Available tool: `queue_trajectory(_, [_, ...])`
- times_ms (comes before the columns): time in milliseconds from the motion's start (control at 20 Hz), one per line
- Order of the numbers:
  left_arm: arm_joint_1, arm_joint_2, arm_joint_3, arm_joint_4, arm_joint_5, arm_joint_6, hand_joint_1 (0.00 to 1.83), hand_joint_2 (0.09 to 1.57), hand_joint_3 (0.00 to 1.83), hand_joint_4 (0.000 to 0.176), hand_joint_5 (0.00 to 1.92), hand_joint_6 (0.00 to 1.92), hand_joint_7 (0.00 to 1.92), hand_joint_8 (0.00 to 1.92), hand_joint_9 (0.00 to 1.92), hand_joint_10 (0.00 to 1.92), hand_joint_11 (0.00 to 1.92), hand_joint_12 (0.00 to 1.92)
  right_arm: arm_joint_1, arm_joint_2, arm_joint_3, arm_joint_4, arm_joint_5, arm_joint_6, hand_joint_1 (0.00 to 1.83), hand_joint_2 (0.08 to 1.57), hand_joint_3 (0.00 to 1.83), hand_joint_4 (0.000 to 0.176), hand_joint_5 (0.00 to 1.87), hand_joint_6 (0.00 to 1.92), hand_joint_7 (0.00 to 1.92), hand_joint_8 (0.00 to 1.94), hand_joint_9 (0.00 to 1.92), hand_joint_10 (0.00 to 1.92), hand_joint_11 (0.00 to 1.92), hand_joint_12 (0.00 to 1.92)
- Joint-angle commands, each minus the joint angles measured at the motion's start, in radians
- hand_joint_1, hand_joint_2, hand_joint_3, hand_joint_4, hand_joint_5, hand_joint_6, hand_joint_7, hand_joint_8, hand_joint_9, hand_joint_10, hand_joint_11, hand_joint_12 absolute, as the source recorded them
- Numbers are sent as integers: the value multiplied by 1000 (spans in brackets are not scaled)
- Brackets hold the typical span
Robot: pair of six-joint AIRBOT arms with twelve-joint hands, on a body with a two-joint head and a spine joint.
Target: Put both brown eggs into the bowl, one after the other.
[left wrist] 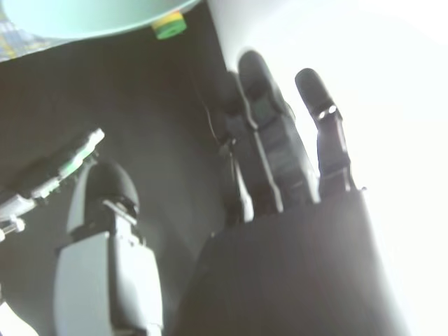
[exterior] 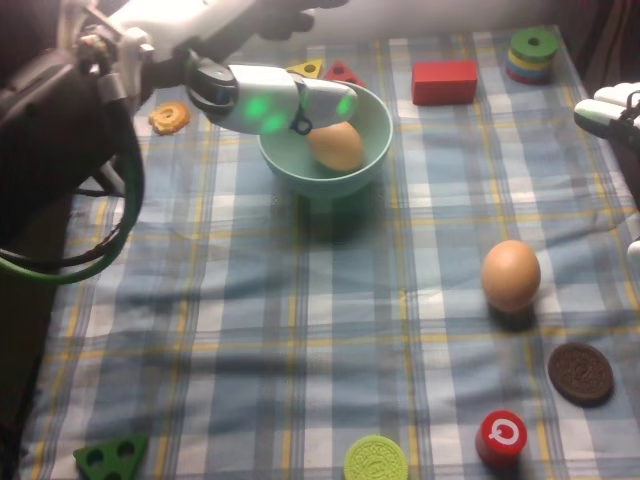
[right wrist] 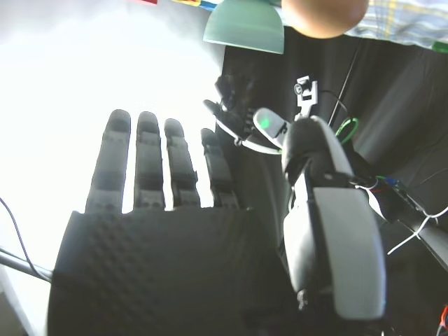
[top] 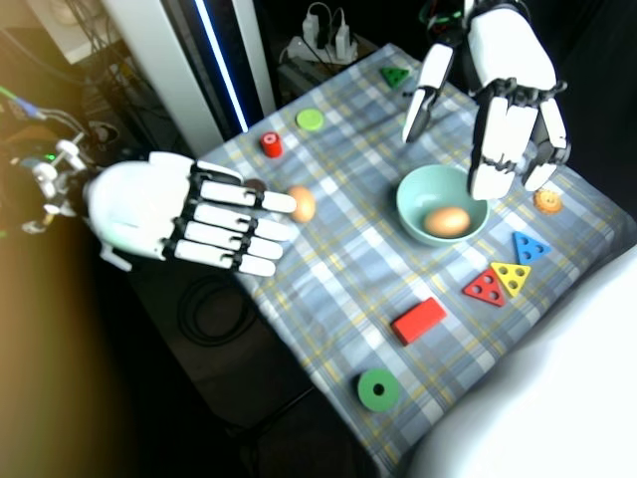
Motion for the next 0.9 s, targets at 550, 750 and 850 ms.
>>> queue_trajectory(550, [413, 344, -343, 104, -665, -339, 668, 879, 2, 151, 238, 1, 338, 3, 319, 4, 0, 578, 125, -57, 64, -140, -11, 94, 630, 1075, 1, 170, 132, 0, 149, 0, 226, 3, 0, 840])
queue_trajectory(750, [537, 384, -384, 18, -728, -340, 698, 870, 0, 135, 277, 3, 332, 2, 336, 5, 0, 613, 199, -90, 96, -239, -117, 131, 835, 1031, 0, 176, 164, 2, 159, 1, 296, 3, 67, 863])
queue_trajectory(850, [557, 382, -390, 6, -739, -340, 699, 877, 1, 137, 296, 2, 360, 4, 363, 7, 0, 707, 230, -108, 113, -284, -156, 152, 832, 1027, 0, 172, 182, 0, 158, 0, 310, 0, 164, 759])
